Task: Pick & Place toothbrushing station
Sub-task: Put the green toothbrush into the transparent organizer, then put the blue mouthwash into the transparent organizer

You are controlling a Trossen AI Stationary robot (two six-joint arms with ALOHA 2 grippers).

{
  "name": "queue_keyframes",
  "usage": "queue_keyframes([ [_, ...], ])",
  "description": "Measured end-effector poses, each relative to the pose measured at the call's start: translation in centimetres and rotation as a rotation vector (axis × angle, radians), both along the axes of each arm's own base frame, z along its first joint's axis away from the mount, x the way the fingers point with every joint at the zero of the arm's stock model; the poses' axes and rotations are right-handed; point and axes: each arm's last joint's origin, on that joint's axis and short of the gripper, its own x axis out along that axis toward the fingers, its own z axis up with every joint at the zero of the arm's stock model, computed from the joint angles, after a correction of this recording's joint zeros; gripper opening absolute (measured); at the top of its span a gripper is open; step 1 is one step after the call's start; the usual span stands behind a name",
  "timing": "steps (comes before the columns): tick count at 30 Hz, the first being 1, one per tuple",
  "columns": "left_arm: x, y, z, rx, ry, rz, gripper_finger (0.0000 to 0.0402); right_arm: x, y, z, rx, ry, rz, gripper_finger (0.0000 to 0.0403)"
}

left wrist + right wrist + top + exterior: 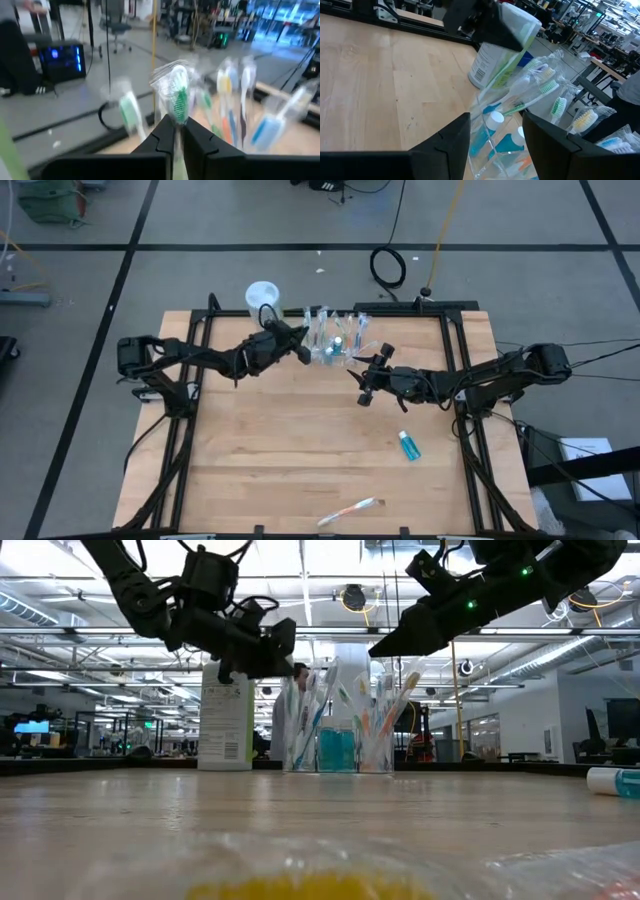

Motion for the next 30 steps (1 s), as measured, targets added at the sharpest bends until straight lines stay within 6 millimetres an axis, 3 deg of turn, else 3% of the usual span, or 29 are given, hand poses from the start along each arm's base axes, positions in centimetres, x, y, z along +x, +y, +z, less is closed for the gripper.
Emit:
queue_keyframes([
  [5,0.0,-0.1,-0.5,-0.033,0.041,-0.008,0.0011,0.0,0.0,0.0,0.0,0.0,0.0,0.0175],
  [11,-0.1,-0.1,-0.8,-0.073,0.042,-0.002,0.0041,0.0,0.0,0.0,0.0,0.0,0.0,0.0172],
  [18,-0.1,-0.2,-1.1,-0.005,0.144,-0.056,0.007,0.0,0.0,0.0,0.0,0.0,0.0,0.0175],
  [30,-0.1,-0.6,-0.9,-0.021,0.139,-0.103,0.0182,0.0,0.0,0.0,0.0,0.0,0.0,0.0175],
])
